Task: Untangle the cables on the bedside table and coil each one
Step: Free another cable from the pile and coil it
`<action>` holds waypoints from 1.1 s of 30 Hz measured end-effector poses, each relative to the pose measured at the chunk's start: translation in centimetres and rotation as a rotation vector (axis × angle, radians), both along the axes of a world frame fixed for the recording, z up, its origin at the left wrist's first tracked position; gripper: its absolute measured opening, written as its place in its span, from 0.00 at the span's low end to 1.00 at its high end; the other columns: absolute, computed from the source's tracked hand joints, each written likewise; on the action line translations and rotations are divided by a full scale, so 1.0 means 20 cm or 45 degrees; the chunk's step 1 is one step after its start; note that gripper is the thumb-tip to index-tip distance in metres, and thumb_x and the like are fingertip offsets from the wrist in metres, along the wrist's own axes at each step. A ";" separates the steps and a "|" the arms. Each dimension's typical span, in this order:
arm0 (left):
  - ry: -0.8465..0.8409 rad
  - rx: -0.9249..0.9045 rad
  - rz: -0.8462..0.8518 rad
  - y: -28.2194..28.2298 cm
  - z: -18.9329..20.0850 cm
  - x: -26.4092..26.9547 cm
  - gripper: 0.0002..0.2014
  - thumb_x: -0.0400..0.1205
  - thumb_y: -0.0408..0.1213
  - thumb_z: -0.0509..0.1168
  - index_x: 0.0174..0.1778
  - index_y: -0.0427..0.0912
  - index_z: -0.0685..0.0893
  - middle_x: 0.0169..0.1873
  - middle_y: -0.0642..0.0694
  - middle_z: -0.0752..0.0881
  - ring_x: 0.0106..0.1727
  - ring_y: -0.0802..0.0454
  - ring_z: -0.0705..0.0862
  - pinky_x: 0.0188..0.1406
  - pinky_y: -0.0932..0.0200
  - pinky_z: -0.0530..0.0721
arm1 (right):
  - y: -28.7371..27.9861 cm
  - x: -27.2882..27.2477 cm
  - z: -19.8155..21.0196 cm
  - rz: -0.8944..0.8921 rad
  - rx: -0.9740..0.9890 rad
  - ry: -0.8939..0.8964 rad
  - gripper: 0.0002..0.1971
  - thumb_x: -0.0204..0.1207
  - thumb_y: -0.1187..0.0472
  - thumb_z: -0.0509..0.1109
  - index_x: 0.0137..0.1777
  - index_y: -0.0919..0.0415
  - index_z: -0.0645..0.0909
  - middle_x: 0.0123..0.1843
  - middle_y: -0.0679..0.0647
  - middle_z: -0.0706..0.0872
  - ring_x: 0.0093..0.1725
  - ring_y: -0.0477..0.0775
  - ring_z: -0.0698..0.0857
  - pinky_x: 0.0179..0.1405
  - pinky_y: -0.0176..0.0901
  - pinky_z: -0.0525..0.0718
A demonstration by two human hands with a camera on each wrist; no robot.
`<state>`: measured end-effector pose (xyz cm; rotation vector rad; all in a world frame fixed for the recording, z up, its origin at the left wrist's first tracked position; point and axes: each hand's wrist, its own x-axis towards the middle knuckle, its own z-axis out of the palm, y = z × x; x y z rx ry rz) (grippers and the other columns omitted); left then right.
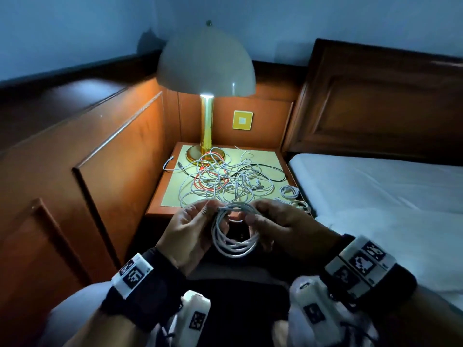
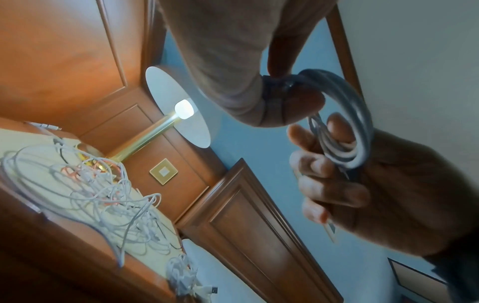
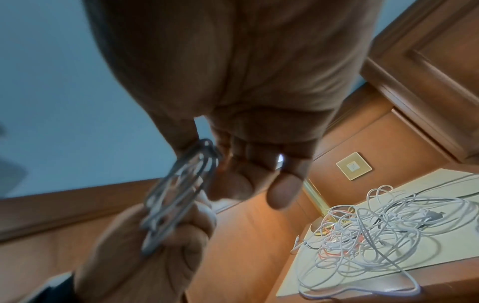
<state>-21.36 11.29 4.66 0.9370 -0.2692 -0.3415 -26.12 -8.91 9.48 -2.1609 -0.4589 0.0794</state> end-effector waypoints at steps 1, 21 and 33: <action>-0.010 -0.003 0.005 -0.02 0.03 -0.01 0.11 0.79 0.36 0.64 0.38 0.36 0.90 0.28 0.38 0.84 0.26 0.51 0.82 0.28 0.61 0.84 | -0.02 -0.02 0.05 0.015 0.005 0.058 0.12 0.85 0.48 0.65 0.50 0.57 0.79 0.37 0.54 0.85 0.32 0.51 0.84 0.35 0.47 0.82; 0.256 0.050 -0.064 -0.69 0.00 0.39 0.16 0.91 0.41 0.54 0.42 0.39 0.78 0.26 0.45 0.75 0.25 0.53 0.74 0.20 0.65 0.74 | -0.48 0.31 -0.18 -0.607 0.553 0.046 0.06 0.86 0.60 0.66 0.54 0.55 0.85 0.42 0.52 0.90 0.42 0.52 0.87 0.48 0.54 0.87; 0.639 0.342 -0.045 -1.01 -0.28 0.92 0.12 0.90 0.40 0.55 0.42 0.42 0.74 0.24 0.47 0.74 0.31 0.49 0.73 0.32 0.57 0.69 | -0.64 0.75 -0.50 -0.711 0.963 0.265 0.11 0.85 0.65 0.66 0.52 0.53 0.89 0.43 0.55 0.91 0.44 0.51 0.88 0.50 0.46 0.86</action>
